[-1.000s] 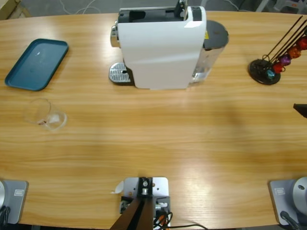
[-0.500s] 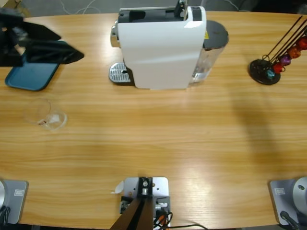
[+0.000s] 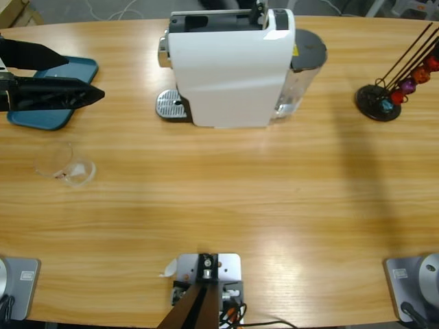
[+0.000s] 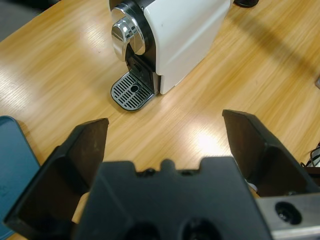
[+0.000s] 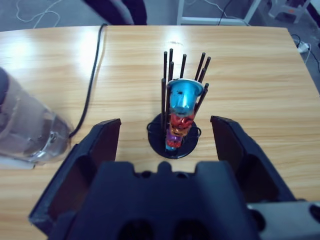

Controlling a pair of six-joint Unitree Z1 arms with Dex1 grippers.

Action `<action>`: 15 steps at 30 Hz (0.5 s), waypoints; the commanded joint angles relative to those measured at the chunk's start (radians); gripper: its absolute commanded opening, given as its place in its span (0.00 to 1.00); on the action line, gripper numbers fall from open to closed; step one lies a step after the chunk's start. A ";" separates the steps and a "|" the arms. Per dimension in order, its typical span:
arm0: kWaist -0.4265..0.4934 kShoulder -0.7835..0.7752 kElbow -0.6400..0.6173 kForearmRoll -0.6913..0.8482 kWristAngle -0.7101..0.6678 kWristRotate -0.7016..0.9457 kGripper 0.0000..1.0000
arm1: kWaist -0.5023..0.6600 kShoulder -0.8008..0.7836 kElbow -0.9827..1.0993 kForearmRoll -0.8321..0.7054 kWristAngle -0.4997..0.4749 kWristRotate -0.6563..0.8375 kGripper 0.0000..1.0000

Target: Pour coffee

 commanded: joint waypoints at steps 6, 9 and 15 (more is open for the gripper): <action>-0.012 0.023 0.026 0.008 0.003 0.011 0.99 | -0.061 0.102 0.046 -0.079 0.009 0.011 0.63; -0.016 0.021 0.028 0.008 0.001 0.010 0.98 | -0.064 0.113 0.046 -0.090 0.012 0.010 0.63; -0.021 0.021 0.029 0.008 0.001 0.007 0.98 | -0.077 0.124 0.045 -0.115 0.015 0.011 0.62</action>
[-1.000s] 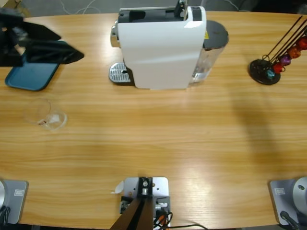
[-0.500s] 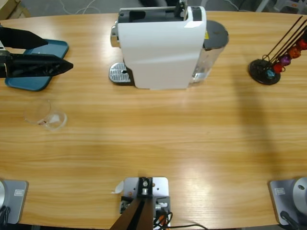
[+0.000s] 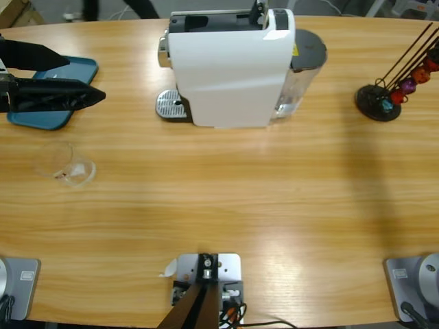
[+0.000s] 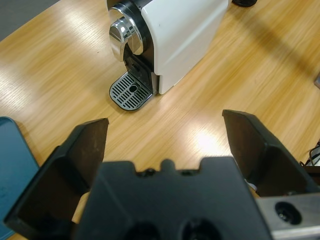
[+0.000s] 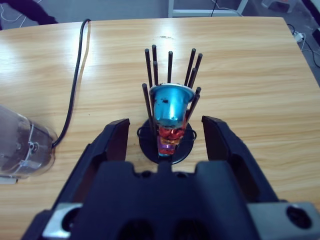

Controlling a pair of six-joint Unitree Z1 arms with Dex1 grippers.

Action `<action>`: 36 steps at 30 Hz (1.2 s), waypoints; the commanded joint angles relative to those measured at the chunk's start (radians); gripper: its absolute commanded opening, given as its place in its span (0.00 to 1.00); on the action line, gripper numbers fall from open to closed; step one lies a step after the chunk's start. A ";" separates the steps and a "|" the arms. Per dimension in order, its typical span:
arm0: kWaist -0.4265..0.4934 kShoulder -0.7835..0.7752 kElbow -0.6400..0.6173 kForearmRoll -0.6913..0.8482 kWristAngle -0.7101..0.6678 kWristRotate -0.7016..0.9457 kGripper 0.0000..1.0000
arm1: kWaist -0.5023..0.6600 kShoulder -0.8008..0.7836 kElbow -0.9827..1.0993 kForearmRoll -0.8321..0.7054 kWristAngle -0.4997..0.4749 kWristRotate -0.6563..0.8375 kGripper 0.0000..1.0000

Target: Pour coffee

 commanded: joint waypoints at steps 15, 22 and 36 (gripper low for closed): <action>-0.019 0.025 0.031 0.008 0.002 0.004 0.98 | -0.043 0.066 0.026 -0.041 0.016 0.001 0.50; -0.019 0.025 0.031 0.008 0.001 0.004 0.98 | -0.053 0.066 0.026 -0.047 0.010 0.000 0.50; -0.022 0.028 0.039 0.008 -0.003 -0.003 0.98 | -0.053 0.066 0.024 -0.056 0.002 0.000 0.35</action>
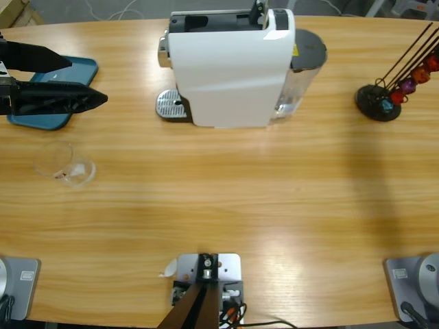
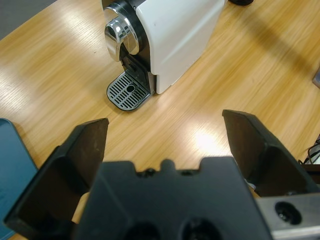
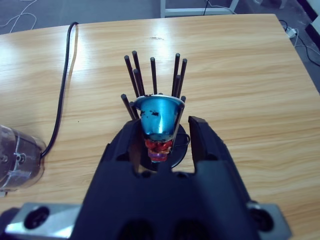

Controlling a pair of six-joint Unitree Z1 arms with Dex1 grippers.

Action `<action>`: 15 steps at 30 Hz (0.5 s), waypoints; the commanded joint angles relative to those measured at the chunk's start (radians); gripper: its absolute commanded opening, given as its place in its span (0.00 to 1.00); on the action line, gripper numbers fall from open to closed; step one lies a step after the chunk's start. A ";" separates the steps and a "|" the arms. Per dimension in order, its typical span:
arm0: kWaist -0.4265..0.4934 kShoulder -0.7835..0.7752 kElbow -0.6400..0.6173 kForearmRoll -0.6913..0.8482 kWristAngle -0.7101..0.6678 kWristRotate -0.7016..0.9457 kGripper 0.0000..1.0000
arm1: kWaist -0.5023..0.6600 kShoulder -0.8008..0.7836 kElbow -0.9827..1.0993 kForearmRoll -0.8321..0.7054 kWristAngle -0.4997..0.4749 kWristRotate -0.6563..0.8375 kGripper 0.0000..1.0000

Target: Pour coffee

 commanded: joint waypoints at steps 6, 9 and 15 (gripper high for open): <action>-0.020 0.022 0.049 0.008 -0.002 -0.010 0.98 | -0.011 0.020 0.024 -0.022 0.002 0.000 0.25; -0.022 0.022 0.051 0.007 -0.002 -0.011 0.98 | -0.011 0.018 0.024 -0.024 0.002 0.000 0.23; -0.023 0.021 0.051 0.007 -0.002 -0.013 0.98 | -0.011 0.011 0.020 -0.024 0.000 0.000 0.22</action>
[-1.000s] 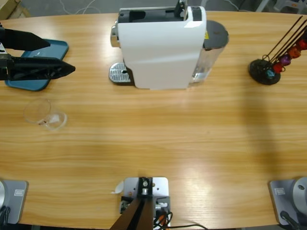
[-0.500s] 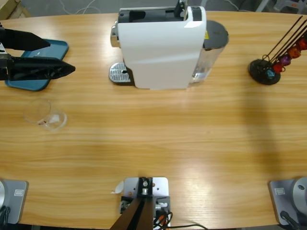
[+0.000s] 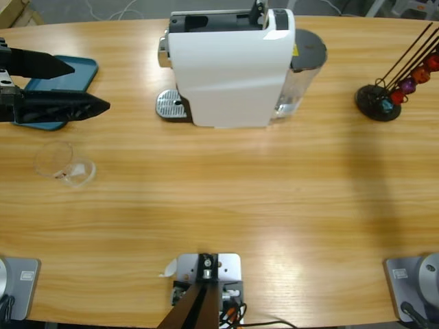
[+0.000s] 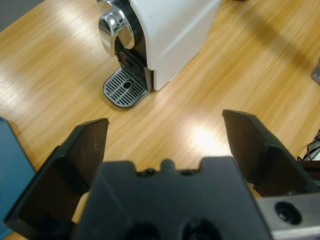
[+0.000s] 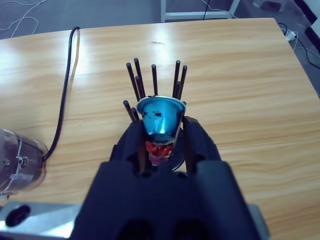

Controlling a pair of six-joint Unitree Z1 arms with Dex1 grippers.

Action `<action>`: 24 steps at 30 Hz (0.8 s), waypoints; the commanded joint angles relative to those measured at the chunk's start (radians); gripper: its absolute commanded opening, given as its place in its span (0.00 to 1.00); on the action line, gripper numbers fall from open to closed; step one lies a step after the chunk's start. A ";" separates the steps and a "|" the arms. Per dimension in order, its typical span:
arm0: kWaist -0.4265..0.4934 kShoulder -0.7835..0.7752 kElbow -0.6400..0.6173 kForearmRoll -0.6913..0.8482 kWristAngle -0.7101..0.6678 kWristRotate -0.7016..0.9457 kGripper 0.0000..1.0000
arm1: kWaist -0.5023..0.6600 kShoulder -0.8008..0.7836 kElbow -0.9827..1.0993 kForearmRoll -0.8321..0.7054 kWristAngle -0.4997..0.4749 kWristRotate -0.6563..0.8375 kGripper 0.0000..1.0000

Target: Pour coffee

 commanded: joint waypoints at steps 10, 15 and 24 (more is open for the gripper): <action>-0.013 0.017 0.047 0.007 0.000 -0.009 0.98 | -0.011 -0.017 -0.042 0.037 -0.010 0.001 0.22; -0.015 0.016 0.053 0.007 0.000 -0.012 0.98 | -0.011 -0.029 -0.056 0.059 -0.012 0.001 0.22; -0.015 0.015 0.055 0.005 -0.002 -0.012 0.98 | 0.023 -0.106 -0.095 0.135 -0.020 0.003 0.22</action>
